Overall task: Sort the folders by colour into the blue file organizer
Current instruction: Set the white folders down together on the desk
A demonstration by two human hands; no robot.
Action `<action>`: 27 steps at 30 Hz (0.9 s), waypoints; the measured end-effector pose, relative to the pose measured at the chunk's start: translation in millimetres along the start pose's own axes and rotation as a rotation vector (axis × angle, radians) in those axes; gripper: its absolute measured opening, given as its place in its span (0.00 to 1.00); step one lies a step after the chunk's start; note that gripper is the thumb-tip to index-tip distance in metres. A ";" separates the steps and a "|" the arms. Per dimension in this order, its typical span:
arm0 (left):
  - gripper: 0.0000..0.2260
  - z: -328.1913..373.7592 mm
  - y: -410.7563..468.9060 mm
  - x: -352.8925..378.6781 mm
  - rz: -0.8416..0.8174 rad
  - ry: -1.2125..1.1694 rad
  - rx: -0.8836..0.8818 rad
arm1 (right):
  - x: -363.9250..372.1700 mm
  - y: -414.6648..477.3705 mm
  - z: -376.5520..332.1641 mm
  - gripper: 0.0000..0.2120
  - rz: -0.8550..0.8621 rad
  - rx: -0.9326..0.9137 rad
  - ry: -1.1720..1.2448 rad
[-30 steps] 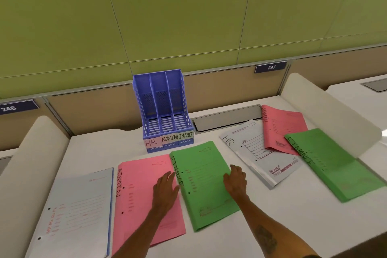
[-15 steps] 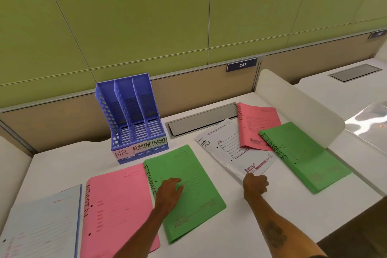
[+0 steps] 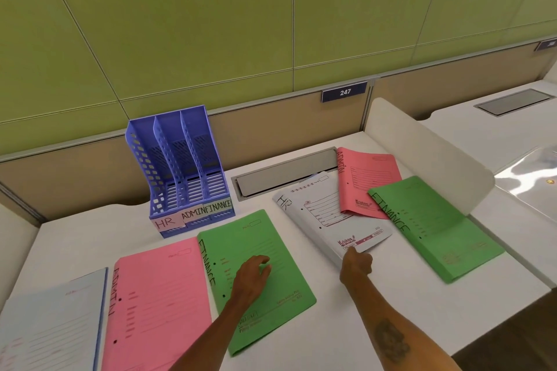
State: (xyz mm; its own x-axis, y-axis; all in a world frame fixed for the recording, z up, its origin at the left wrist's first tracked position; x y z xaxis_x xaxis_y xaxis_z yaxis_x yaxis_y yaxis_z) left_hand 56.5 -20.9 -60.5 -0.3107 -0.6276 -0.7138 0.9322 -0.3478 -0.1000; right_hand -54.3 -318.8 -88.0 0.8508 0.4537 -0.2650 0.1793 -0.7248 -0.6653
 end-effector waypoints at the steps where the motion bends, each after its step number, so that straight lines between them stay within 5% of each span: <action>1: 0.14 2.2 2.0 4.5 -0.020 -0.025 -0.007 | 3.5 -2.6 0.7 0.18 -0.016 -0.012 0.013; 13: 0.39 40.7 24.8 56.0 -0.079 -0.520 -0.355 | 43.4 -40.5 19.4 0.20 -0.216 -0.083 0.182; 18: 0.32 48.9 43.7 78.5 -0.060 -0.806 -0.429 | 54.9 -58.6 25.9 0.18 -0.254 -0.104 0.158; 23: 0.23 54.8 42.8 70.8 0.060 -0.808 -0.450 | 60.1 -63.7 29.7 0.14 -0.275 -0.107 0.097; 27: 0.25 65.6 45.8 45.7 0.141 -0.795 -0.334 | 58.1 -59.6 37.0 0.12 -0.285 -0.055 0.009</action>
State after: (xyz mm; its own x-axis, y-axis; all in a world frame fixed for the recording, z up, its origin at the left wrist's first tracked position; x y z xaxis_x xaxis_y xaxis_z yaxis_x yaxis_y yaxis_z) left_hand 72.8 -111.2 -52.2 -0.1091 -0.9926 -0.0524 0.9386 -0.0855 -0.3342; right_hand -33.9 -230.0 -89.6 0.7665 0.6388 -0.0669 0.4379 -0.5960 -0.6730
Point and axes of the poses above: each hand's wrist, its own y-axis towards the middle knuckle, its own x-axis out of the palm, z = x × y, the point moved 10 cm from there along y, towards the middle knuckle, and after that the axes turned 4 degrees about x, right-handed, at the moved point
